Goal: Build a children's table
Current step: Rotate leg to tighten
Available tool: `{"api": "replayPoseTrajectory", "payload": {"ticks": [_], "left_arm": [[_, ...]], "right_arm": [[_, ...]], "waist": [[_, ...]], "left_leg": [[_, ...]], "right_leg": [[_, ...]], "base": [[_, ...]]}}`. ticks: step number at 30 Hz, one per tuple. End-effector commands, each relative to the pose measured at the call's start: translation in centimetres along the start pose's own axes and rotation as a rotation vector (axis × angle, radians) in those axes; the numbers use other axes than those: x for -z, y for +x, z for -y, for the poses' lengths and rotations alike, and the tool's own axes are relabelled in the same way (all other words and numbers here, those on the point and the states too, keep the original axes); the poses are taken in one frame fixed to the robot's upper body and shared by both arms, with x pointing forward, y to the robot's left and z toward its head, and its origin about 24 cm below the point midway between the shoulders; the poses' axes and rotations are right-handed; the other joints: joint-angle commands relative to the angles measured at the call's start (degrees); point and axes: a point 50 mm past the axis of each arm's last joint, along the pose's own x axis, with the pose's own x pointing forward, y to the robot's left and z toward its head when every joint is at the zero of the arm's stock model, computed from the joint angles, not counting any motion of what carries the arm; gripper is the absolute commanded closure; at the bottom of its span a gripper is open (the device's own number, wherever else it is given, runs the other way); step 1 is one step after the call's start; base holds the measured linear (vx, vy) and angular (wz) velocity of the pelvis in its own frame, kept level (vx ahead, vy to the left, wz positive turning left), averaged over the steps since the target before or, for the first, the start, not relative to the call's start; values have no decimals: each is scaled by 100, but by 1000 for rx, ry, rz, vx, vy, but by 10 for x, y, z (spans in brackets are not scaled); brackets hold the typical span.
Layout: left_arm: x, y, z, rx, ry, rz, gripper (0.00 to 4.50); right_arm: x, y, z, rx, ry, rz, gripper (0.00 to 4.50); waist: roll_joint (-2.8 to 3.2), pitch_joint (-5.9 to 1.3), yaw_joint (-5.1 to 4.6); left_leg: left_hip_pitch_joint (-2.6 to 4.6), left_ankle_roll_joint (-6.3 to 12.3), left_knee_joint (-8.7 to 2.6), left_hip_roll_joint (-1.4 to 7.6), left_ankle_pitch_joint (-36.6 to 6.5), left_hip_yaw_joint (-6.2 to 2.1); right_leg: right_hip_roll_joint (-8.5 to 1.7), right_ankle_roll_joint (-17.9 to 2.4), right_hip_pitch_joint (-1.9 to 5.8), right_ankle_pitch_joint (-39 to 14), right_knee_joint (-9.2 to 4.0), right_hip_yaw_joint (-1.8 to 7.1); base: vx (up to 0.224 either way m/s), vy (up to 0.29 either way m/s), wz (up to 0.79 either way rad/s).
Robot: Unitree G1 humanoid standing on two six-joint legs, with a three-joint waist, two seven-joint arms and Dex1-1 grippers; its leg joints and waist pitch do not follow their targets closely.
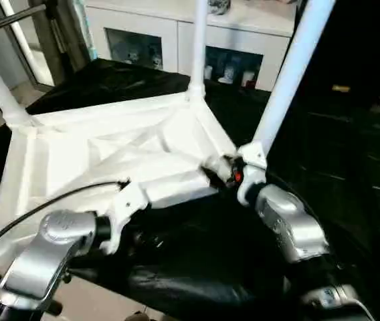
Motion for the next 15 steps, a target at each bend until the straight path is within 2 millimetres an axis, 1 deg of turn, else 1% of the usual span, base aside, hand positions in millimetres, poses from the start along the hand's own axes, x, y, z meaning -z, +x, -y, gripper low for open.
{"api": "replayPoseTrajectory", "payload": {"ticks": [1,2,3,5,6,7,8,9,11,13,14,15], "left_arm": [[2,-7,-1,-44,11,-26,142],[9,-11,1,-50,-5,-46,136],[14,-15,2,-53,-11,-62,130],[16,-16,2,-61,-11,-75,107],[18,-17,2,-72,-12,-84,97],[21,-19,0,-98,-9,-95,91],[21,-20,0,-106,-8,-98,91],[21,-20,0,-111,-7,-100,75],[20,-22,-3,-137,3,-93,54],[18,-22,-5,-150,12,-87,45],[18,-22,-5,-150,12,-87,36],[17,-22,-6,-158,20,-86,25]], "right_arm": [[0,-3,17,131,71,15,81],[0,-3,23,193,122,29,81],[1,-3,27,232,142,35,81],[0,-3,30,259,139,42,81],[0,-4,32,282,137,48,81],[-1,-5,39,334,153,62,81],[-2,-5,42,355,157,67,81],[-2,-6,44,367,160,71,81],[-6,-7,54,424,159,89,81],[-10,-9,61,449,157,104,81],[-10,-9,61,449,157,104,81],[-13,-10,67,469,154,117,81]], "waist": [[73,-329,-13],[76,-333,-6],[78,-338,0],[88,-337,5],[83,-333,19],[87,-335,35],[87,-332,31],[83,-330,35],[86,-331,48],[86,-339,55],[86,-337,63],[106,-345,73]], "left_leg": [[82,-112,-456,215,-919,-50],[82,-121,-457,215,-882,-51],[85,-130,-455,210,-850,-51],[93,-131,-453,205,-892,-45],[82,-146,-452,201,-893,-42],[90,-155,-454,200,-951,-40],[88,-170,-460,204,-990,-42],[98,-189,-461,198,-1062,-40],[100,-207,-459,197,-1112,-37],[101,-205,-447,193,-1100,-33],[101,-198,-445,191,-1079,-32],[97,-196,-437,190,-1022,-35]], "right_leg": [[-267,-1188,226,-369,-380,193],[-272,-1186,226,-291,-371,193],[-250,-1159,218,-116,-355,180],[-243,-1151,214,-100,-356,179],[-249,-1138,217,-91,-356,181],[-251,-1110,217,-151,-361,183],[-258,-1108,212,-200,-363,184],[-254,-1096,208,-289,-370,186],[-257,-1078,201,-346,-371,187],[-252,-1076,203,-289,-365,188],[-247,-1072,203,-262,-364,189],[-247,-1063,208,-176,-348,186]], "base": [[0,0,0],[0,0,0],[0,0,0],[0,0,0],[0,0,0],[0,0,0],[0,0,0],[0,0,0],[0,0,0],[0,0,0],[0,0,0],[0,0,0]]}}
